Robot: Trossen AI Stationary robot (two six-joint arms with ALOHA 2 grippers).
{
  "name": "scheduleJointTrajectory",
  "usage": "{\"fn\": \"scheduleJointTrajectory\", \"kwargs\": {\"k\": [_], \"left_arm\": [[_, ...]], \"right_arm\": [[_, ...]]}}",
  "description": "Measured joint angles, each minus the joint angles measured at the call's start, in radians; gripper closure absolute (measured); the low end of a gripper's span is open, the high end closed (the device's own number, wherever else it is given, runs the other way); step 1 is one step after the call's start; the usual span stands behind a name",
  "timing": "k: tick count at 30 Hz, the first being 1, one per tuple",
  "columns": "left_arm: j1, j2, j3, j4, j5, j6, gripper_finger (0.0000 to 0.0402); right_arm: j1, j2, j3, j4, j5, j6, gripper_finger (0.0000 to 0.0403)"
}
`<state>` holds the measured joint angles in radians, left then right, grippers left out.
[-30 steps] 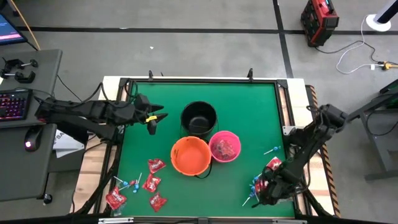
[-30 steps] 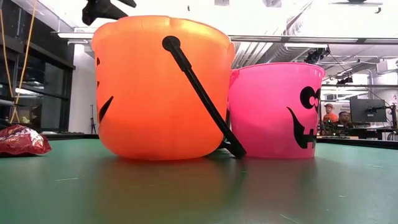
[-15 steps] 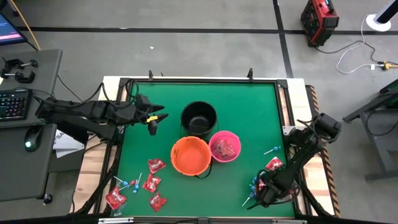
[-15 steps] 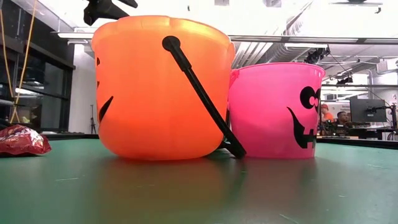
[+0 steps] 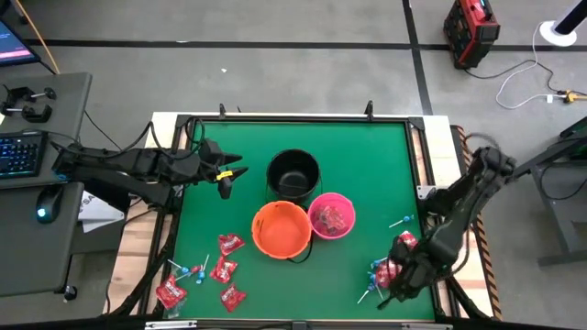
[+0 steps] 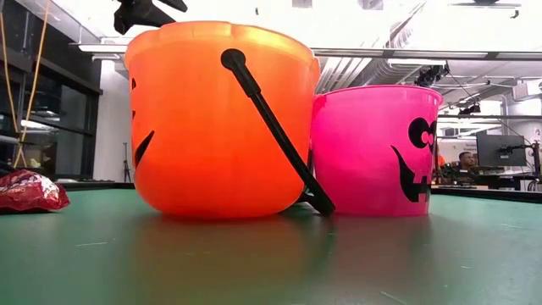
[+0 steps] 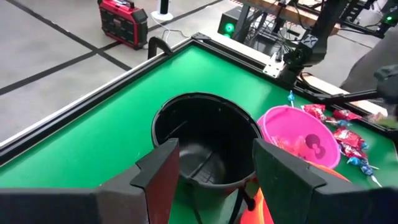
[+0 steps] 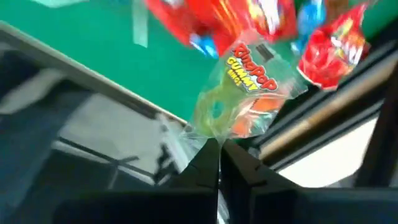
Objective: Sort candy by brand, put in halloween buckets
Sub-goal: Put the green gummy into the pink bucket
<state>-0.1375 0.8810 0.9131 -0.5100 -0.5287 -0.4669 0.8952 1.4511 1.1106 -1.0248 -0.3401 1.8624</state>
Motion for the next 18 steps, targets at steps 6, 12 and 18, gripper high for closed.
{"fn": "scheduleJointTrajectory", "kwargs": {"k": [6, 12, 18], "left_arm": [[0.0, 0.0, 0.0, 0.0, -0.005, -0.001, 0.0206], [0.0, 0.0, 0.0, 0.0, -0.005, -0.004, 0.0206], [0.0, 0.0, 0.0, 0.001, -0.006, -0.004, 0.0206]], "right_arm": [[-0.043, -0.097, 0.037, -0.098, 0.129, -0.029, 0.0402], [-0.095, -0.099, -0.013, -0.053, 0.284, -0.06, 0.0402], [-0.207, -0.099, -0.212, 0.15, 0.288, -0.058, 0.0403]]}}
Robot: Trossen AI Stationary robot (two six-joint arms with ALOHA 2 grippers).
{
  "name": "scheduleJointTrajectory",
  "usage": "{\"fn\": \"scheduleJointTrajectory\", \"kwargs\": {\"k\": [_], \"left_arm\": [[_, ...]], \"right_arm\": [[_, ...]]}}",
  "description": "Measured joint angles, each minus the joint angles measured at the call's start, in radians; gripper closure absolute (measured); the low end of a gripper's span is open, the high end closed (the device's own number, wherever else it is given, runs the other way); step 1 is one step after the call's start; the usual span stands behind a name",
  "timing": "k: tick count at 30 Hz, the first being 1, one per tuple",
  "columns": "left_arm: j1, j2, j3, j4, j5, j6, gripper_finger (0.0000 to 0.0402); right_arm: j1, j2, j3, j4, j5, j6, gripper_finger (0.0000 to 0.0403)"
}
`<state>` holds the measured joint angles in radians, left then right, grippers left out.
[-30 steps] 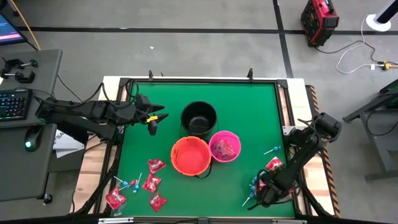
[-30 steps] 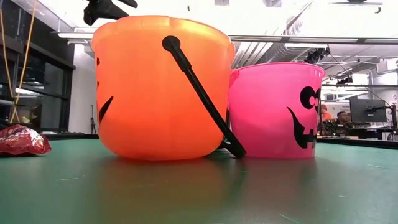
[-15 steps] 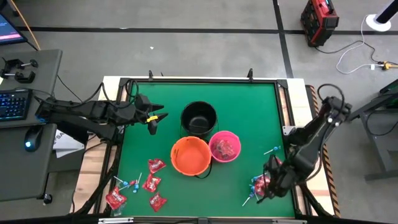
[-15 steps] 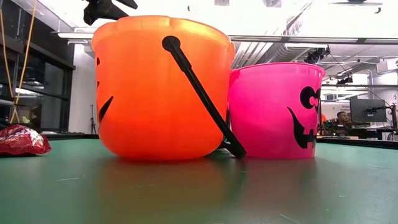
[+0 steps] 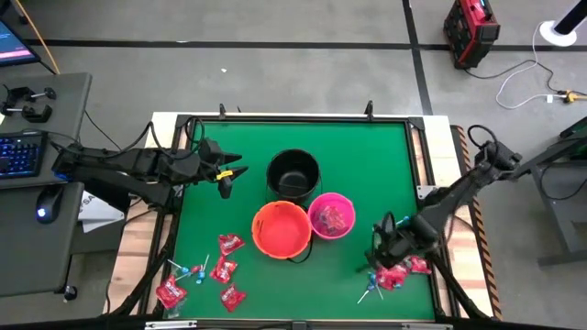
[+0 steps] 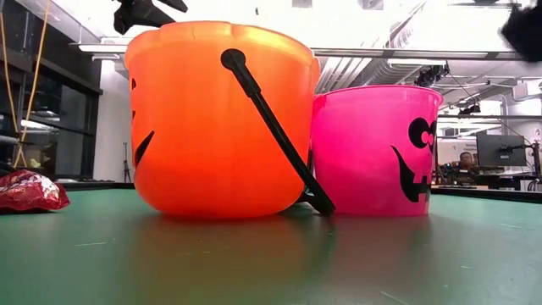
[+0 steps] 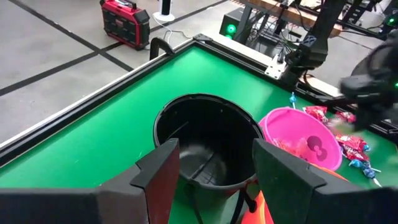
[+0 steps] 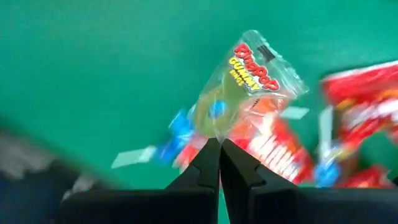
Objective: Sort candy by brand, put in halloween buckets
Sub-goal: Put the green gummy into the pink bucket
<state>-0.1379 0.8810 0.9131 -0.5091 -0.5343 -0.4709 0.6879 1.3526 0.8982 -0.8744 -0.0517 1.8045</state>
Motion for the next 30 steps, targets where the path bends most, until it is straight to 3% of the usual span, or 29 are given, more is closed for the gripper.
{"fn": "scheduleJointTrajectory", "kwargs": {"k": [5, 11, 23, 30], "left_arm": [[0.0, 0.0, 0.0, 0.001, 0.0, 0.0, 0.0206], [0.0, 0.0, 0.0, 0.002, 0.0, 0.001, 0.0206], [0.0, 0.0, 0.0, 0.002, -0.001, 0.001, 0.0206], [0.0, 0.0, 0.0, 0.002, -0.001, 0.001, 0.0206]], "right_arm": [[-0.088, 0.0, -0.129, 0.008, 0.015, 0.075, 0.0403], [-0.139, 0.0, -0.183, 0.063, -0.005, 0.004, 0.0393], [-0.236, 0.0, -0.189, 0.045, -0.008, -0.15, 0.0221], [-0.283, 0.011, -0.189, 0.077, -0.035, -0.19, 0.0198]]}}
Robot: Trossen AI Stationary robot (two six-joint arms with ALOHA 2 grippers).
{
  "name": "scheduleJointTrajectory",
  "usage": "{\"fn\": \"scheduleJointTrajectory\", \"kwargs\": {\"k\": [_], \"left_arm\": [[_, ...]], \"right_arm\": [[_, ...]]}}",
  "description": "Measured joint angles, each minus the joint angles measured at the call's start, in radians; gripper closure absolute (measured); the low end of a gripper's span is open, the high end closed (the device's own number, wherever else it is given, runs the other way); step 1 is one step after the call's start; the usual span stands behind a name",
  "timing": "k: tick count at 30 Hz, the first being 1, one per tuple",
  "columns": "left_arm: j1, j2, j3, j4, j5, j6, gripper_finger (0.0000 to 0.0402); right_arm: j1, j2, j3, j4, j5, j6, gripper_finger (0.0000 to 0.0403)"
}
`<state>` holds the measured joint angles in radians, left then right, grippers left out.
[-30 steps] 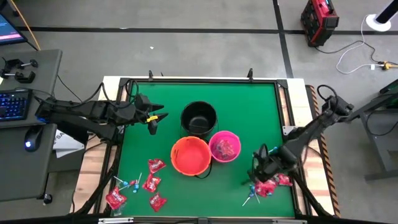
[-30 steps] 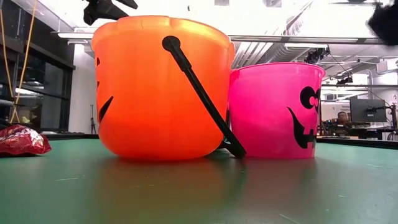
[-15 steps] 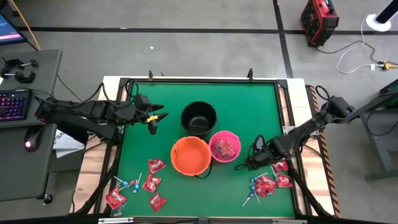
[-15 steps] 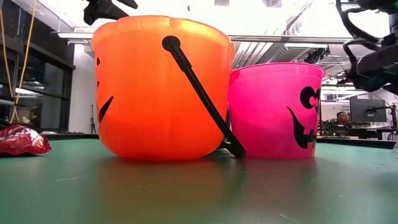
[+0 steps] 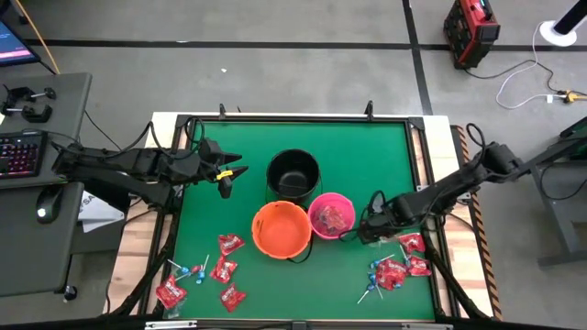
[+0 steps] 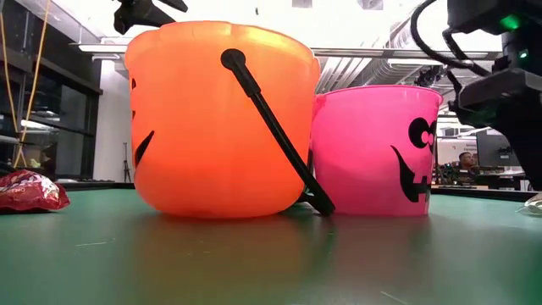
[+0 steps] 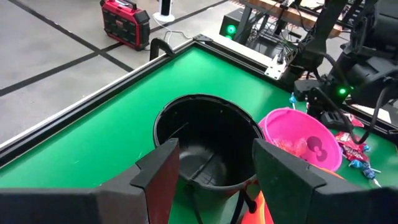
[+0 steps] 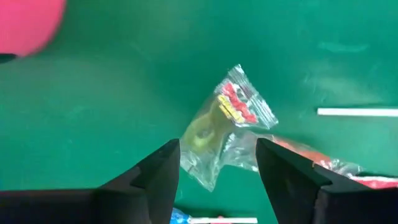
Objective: Sort candy by brand, put in halloween buckets
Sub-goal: Put the green gummy into the pink bucket
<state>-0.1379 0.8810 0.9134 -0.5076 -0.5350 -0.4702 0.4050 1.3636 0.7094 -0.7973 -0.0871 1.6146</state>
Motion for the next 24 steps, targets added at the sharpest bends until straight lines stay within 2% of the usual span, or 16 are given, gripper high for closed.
{"fn": "scheduleJointTrajectory", "kwargs": {"k": [3, 18, 24], "left_arm": [[0.0, 0.0, 0.0, 0.0, 0.0, 0.0, 0.0206], [0.0, 0.011, 0.001, -0.001, -0.001, 0.0, 0.0206], [0.0, 0.011, 0.001, -0.001, -0.001, 0.0, 0.0206]], "right_arm": [[-0.009, 0.022, 0.0, -0.007, 0.002, 0.001, 0.0203], [-0.091, 0.097, 0.0, -0.006, 0.21, 0.025, 0.0243], [-0.14, 0.097, 0.0, -0.013, 0.23, -0.042, 0.0267]]}}
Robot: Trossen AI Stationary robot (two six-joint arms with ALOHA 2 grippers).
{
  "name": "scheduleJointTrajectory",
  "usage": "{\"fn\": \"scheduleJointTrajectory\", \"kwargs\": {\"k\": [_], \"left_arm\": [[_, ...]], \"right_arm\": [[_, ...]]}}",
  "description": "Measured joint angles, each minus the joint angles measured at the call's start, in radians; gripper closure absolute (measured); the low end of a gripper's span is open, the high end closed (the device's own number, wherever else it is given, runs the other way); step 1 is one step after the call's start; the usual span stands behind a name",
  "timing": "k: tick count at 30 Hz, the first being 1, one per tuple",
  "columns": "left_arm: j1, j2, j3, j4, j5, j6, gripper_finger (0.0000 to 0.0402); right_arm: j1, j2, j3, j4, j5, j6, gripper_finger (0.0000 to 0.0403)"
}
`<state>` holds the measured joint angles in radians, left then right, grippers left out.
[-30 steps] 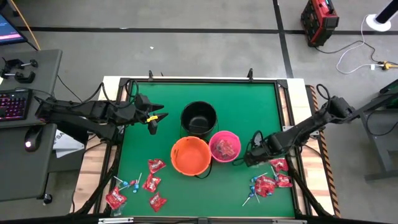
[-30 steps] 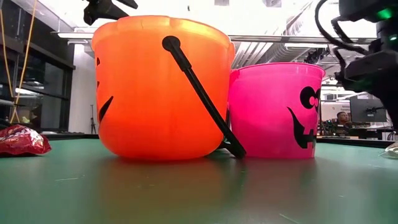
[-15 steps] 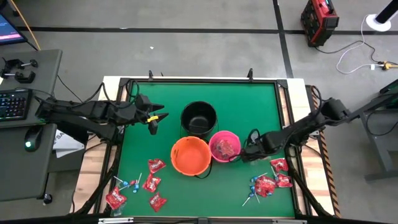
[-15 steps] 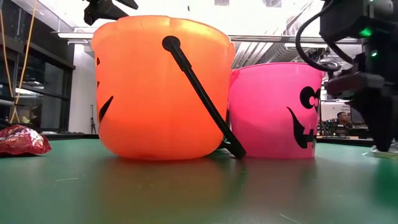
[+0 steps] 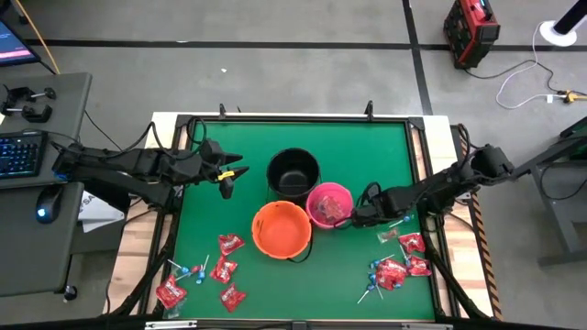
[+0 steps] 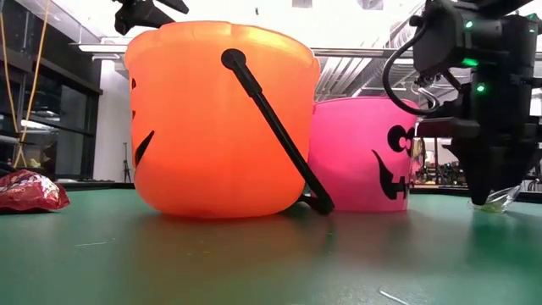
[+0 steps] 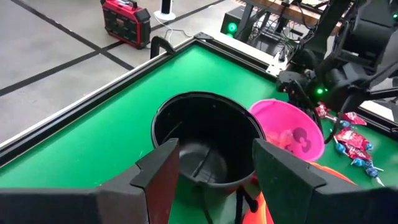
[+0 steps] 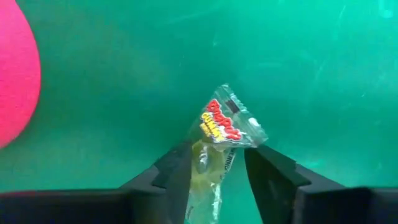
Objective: Sort candy by brand, put in halloween buckets
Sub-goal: Put the green gummy into the pink bucket
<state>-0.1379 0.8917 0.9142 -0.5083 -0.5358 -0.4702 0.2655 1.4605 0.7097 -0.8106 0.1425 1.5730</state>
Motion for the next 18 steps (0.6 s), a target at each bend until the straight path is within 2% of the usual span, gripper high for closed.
{"fn": "scheduleJointTrajectory", "kwargs": {"k": [2, 5, 6, 9, 12, 15, 18], "left_arm": [[0.0, 0.0, 0.0, 0.0, 0.0, 0.0, 0.0206], [0.0, 0.0, 0.0, 0.0, 0.0, 0.0, 0.0206], [0.0, 0.0, 0.0, -0.001, 0.0, 0.0, 0.0206], [0.0, 0.0, 0.0, -0.002, 0.0, 0.0, 0.0206], [0.0, 0.0, 0.0, -0.003, 0.0, 0.001, 0.0206], [0.0, 0.0, 0.0, -0.002, 0.0, 0.0, 0.0206], [0.0, 0.0, 0.0, -0.003, 0.0, -0.017, 0.0206]], "right_arm": [[-0.007, 0.0, 0.0, -0.001, -0.012, -0.028, 0.0299], [0.007, -0.007, 0.01, -0.029, -0.05, -0.082, 0.0375], [0.021, -0.012, 0.019, -0.048, -0.064, -0.096, 0.0388], [0.067, -0.033, 0.067, -0.179, -0.113, -0.117, 0.039], [0.127, -0.07, 0.134, -0.357, -0.105, -0.108, 0.04], [0.165, -0.12, 0.208, -0.434, -0.032, -0.047, 0.0399], [0.169, -0.171, 0.279, -0.356, 0.162, -0.031, 0.04]]}}
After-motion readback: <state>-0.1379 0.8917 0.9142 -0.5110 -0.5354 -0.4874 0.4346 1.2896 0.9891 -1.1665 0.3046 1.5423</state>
